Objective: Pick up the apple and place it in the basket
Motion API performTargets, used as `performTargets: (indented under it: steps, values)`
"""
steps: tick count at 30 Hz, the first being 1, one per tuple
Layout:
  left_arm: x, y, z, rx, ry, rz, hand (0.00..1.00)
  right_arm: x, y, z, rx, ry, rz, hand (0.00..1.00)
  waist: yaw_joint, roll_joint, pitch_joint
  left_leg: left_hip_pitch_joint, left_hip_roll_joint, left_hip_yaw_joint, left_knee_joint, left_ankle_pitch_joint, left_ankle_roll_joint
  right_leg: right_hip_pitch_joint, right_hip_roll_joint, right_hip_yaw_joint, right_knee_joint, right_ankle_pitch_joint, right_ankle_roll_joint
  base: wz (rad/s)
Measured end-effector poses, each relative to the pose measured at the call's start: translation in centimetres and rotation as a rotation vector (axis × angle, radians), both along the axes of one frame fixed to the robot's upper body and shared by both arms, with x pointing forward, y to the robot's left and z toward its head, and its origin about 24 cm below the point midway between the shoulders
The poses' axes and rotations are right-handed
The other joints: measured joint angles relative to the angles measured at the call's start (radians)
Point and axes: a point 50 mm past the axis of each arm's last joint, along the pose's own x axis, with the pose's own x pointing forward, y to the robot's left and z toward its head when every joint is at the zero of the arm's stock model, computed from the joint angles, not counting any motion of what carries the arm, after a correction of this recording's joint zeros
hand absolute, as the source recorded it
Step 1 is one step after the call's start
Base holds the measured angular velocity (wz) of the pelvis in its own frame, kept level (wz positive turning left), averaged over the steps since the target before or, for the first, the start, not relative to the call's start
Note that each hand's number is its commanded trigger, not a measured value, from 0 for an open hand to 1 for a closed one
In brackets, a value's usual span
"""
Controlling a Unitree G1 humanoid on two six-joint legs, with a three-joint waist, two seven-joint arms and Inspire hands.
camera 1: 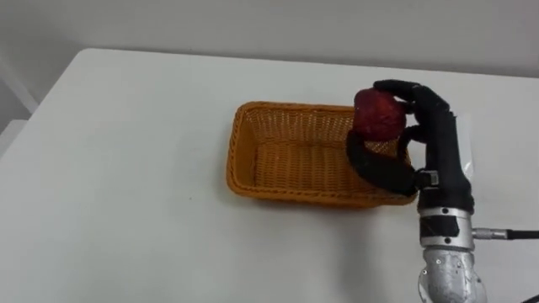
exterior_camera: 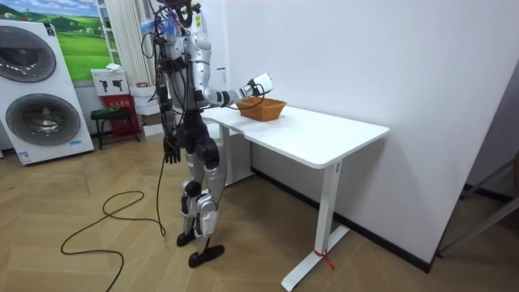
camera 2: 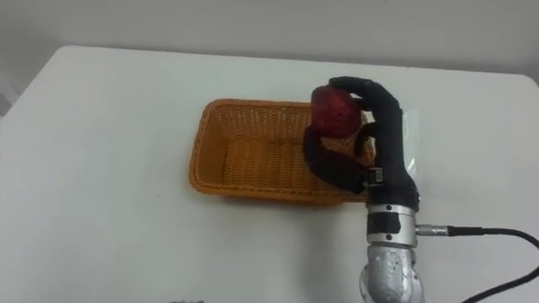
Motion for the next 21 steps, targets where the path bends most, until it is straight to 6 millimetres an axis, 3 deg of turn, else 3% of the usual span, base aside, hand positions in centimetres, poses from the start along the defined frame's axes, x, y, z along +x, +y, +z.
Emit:
performTargets:
  steps: [21]
  values:
    - [-0.10,-0.23,-0.07,-0.023,0.008,-0.012,0.00,0.48,0.24,0.36,-0.008,-0.009,0.032,0.00,-0.005,0.001,0.0051,0.008,0.000,0.004,0.001,0.000,0.000,0.007,0.000,0.001,-0.003,0.000,0.000,0.00]
